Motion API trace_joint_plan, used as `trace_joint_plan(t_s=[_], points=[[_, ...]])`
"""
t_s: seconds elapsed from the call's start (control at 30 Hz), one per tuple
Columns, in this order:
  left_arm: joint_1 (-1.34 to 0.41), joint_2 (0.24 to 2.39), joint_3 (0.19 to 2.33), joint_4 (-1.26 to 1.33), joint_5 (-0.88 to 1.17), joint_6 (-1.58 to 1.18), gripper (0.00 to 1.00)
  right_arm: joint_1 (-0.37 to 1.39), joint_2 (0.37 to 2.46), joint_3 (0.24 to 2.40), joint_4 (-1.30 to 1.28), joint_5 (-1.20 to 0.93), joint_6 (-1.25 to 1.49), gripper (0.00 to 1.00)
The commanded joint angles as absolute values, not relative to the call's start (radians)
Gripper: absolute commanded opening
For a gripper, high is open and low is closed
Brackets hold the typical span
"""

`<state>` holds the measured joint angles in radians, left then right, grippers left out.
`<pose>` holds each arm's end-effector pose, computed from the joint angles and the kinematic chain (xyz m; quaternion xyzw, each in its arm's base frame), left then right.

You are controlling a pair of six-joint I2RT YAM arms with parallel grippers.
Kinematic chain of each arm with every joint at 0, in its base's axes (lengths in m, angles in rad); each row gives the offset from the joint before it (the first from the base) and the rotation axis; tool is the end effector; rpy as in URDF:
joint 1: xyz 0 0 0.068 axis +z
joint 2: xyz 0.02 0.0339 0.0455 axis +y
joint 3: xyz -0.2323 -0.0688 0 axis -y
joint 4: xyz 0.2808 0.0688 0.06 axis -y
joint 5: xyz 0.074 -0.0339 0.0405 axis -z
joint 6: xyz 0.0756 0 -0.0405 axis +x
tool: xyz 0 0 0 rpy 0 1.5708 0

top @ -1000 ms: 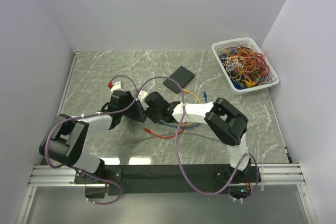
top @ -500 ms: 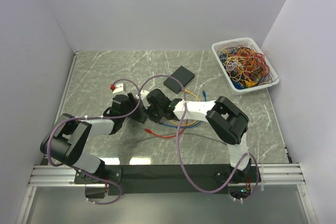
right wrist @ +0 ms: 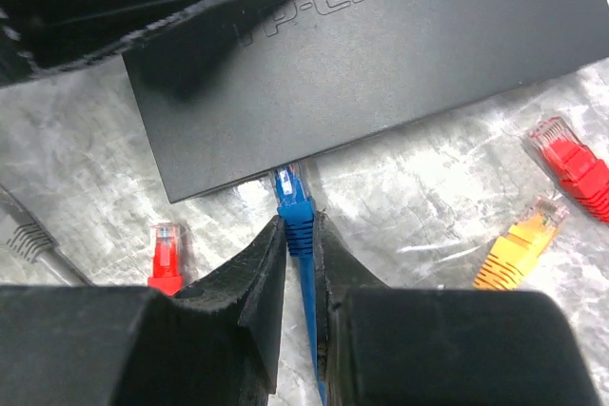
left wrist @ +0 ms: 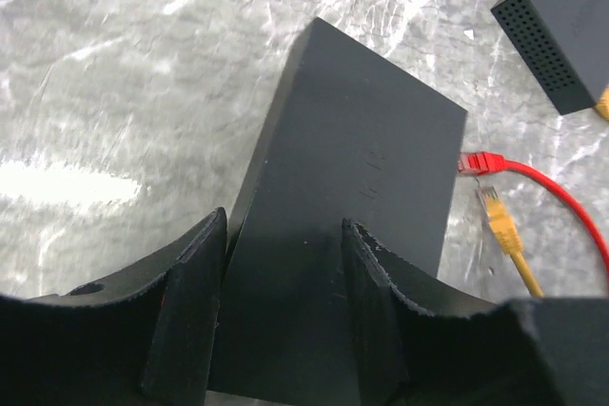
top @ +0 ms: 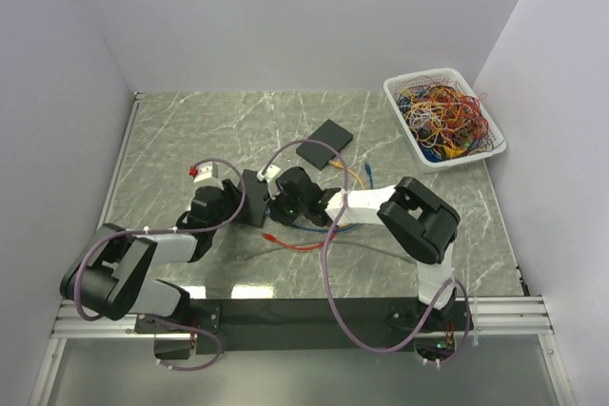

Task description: Insert the plug into the switch port

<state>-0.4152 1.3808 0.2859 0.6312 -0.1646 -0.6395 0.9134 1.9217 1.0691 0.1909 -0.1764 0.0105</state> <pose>0.2713 -0.1060 0.0531 -0.1378 0.8376 -0.2032 0.4879 0.2626 0.3619 0.0685 -0.4252 0.7884 0.2658 0.3562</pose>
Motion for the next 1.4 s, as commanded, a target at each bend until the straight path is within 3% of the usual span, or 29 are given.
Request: trace_joint_plan(t_s=[0.0, 0.23, 0.5, 0.9, 1.2, 1.27, 1.3, 1.37], points=[[-0.492, 1.364, 0.244, 0.657, 0.497, -0.861, 0.53, 0.962, 1.910, 1.135, 0.842, -0.371, 0.120, 0.00], [-0.480, 1.405, 0.264, 0.686, 0.594, -0.786, 0.52, 0.960, 1.898, 1.172, 0.916, -0.474, 0.141, 0.00], [-0.477, 1.420, 0.279, 0.629, 0.537, -0.756, 0.51, 0.953, 1.905, 1.252, 0.913, -0.537, 0.123, 0.00], [-0.477, 1.444, 0.272, 0.637, 0.512, -0.776, 0.50, 0.936, 1.974, 1.293, 0.924, -0.468, 0.141, 0.00], [-0.465, 1.302, 0.272, 0.470, 0.324, -0.799, 0.55, 0.930, 1.951, 1.235, 0.824, -0.358, 0.098, 0.00], [-0.443, 1.270, 0.270, 0.436, 0.296, -0.805, 0.58, 0.931, 1.948, 1.226, 0.786, -0.319, 0.087, 0.07], [-0.436, 1.261, 0.262, 0.430, 0.287, -0.810, 0.59, 0.930, 1.947, 1.221, 0.772, -0.305, 0.080, 0.19], [-0.414, 1.238, 0.264, 0.399, 0.269, -0.811, 0.62, 0.930, 1.944, 1.198, 0.743, -0.260, 0.074, 0.32]])
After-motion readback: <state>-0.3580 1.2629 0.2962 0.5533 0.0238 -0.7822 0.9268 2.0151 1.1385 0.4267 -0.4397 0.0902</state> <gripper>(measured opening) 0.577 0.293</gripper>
